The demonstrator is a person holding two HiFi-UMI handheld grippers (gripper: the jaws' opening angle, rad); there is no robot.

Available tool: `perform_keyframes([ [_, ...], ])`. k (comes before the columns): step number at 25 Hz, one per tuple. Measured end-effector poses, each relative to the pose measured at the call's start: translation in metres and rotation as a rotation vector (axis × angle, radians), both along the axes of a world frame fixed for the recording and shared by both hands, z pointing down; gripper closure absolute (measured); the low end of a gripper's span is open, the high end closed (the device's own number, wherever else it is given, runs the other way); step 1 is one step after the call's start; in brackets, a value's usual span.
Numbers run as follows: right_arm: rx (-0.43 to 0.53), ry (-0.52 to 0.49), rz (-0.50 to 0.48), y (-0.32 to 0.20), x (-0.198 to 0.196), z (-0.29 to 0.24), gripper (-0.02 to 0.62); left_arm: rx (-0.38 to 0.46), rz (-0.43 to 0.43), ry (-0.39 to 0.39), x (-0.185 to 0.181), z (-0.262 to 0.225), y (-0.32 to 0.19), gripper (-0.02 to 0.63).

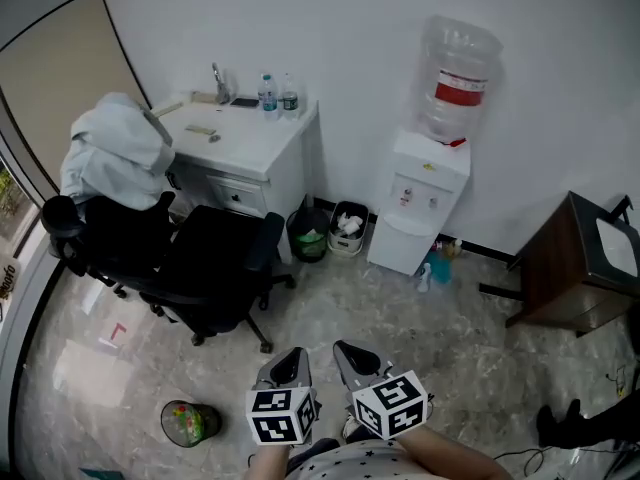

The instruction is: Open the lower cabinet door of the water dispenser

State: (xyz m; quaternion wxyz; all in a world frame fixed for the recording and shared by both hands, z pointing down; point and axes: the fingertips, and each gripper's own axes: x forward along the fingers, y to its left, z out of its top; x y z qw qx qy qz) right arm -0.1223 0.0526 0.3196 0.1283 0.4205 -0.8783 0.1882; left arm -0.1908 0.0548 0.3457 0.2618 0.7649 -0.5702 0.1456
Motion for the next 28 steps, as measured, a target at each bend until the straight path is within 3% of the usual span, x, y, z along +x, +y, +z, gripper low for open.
perform_keyframes([
  [5, -0.009, 0.008, 0.083, -0.065, 0.083, 0.006, 0.601, 0.057, 0.08, -0.002, 0.085, -0.009, -0.072, 0.6],
  [13, -0.092, -0.007, 0.263, -0.128, 0.196, 0.036, 0.601, -0.039, 0.257, -0.039, 0.195, 0.022, -0.143, 0.6],
  [17, -0.172, -0.012, 0.371, -0.157, 0.244, 0.073, 0.601, -0.121, 0.351, -0.062, 0.24, 0.06, -0.174, 0.599],
  [22, -0.269, -0.008, 0.487, -0.207, 0.3, 0.132, 0.601, -0.185, 0.41, -0.075, 0.287, 0.116, -0.234, 0.598],
  [28, -0.267, -0.006, 0.597, -0.309, 0.357, 0.214, 0.601, -0.21, 0.506, -0.074, 0.335, 0.199, -0.329, 0.6],
])
